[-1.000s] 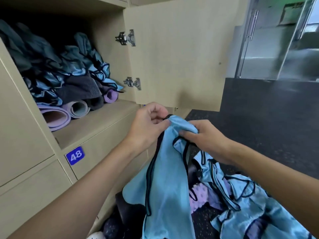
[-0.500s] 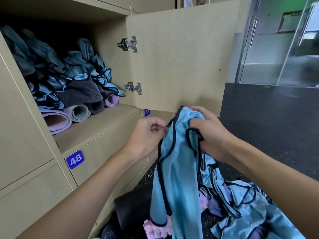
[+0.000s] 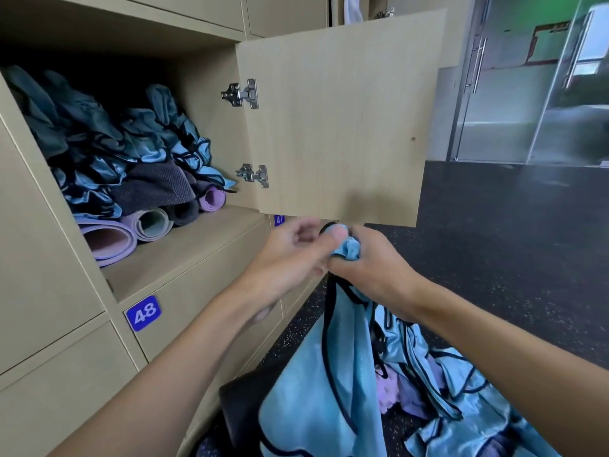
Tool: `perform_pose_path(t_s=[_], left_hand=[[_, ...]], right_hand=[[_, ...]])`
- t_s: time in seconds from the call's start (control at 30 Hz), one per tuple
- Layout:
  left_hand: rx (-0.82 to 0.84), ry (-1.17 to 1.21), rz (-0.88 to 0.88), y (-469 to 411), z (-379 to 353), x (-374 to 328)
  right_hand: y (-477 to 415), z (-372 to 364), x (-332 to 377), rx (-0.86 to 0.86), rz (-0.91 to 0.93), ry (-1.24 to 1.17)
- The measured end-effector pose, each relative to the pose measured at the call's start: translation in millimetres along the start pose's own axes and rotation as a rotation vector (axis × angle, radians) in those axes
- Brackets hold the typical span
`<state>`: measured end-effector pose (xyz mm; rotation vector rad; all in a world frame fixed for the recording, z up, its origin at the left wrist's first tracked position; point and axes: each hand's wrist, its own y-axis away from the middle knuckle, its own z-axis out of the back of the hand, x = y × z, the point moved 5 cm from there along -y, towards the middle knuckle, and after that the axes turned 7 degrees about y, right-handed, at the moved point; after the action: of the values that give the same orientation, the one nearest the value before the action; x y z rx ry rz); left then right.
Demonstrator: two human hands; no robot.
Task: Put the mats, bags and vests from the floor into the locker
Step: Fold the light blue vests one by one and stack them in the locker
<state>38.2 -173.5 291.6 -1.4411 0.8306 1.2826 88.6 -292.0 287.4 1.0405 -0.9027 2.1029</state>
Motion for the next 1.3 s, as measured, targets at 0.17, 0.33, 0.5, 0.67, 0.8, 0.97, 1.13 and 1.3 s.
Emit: perform_pose_path(t_s=[0.17,0.33,0.5,0.67,0.8,0.97,1.13,1.3], left_hand=[[0.017,-0.15,-0.055,4,0,-6],[-0.116,-0.108,-0.178,8,6,-19],[-0.215,0.191,-0.132,11,5,-18],[-0.198,0.085,-0.238,14,16,-43],[-0.106,-0.558,-0.288,9,39,-33],[0.116,-0.86,-0.146,7,40,-16],[0.08,-0.863,-0.245,5,48,-23],[-0.135,-0.682,-0.33,9,43,-27]], right_hand=[[3,-5,1,-0.012,-0.056,-0.005],[9,-20,3,0.07,-0.046,-0.205],[9,-28,-1,0.09,-0.098,-0.167],[19,-36,4,0.405,-0.14,-0.111],[14,-24,-2,0.399,-0.102,-0.058],[1,-10,-4,0.244,-0.059,-0.018],[0,-8,1,0.206,0.002,0.068],[1,-10,9,0.034,0.078,-0.007]])
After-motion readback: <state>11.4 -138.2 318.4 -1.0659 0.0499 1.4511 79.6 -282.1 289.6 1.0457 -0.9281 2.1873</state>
